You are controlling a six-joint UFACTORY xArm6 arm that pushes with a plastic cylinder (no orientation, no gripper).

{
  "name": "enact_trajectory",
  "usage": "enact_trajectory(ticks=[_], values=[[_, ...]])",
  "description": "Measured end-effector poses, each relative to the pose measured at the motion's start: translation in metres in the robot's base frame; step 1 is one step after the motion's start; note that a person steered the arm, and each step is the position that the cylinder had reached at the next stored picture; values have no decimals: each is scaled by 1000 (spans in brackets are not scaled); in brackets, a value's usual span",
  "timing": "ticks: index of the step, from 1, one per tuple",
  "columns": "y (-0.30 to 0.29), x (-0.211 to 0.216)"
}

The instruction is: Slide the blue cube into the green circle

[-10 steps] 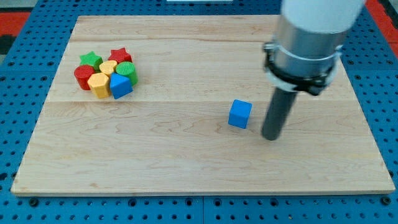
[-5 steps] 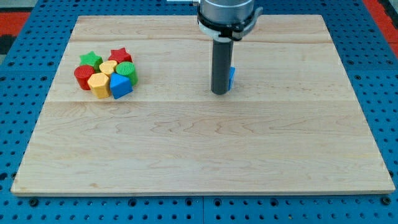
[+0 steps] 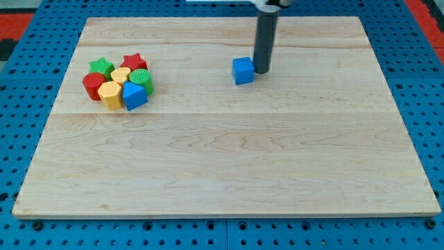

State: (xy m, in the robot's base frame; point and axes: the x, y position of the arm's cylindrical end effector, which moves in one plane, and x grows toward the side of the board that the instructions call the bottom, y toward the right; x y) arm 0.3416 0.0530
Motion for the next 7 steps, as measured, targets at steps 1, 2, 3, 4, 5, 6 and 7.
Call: enact_trajectory(ticks=[1,2,3,4,5,6,7], values=[[-39,0],[-83,7],[-118,10],[-130,10],[-139,10],[-150,10],[-146,8]])
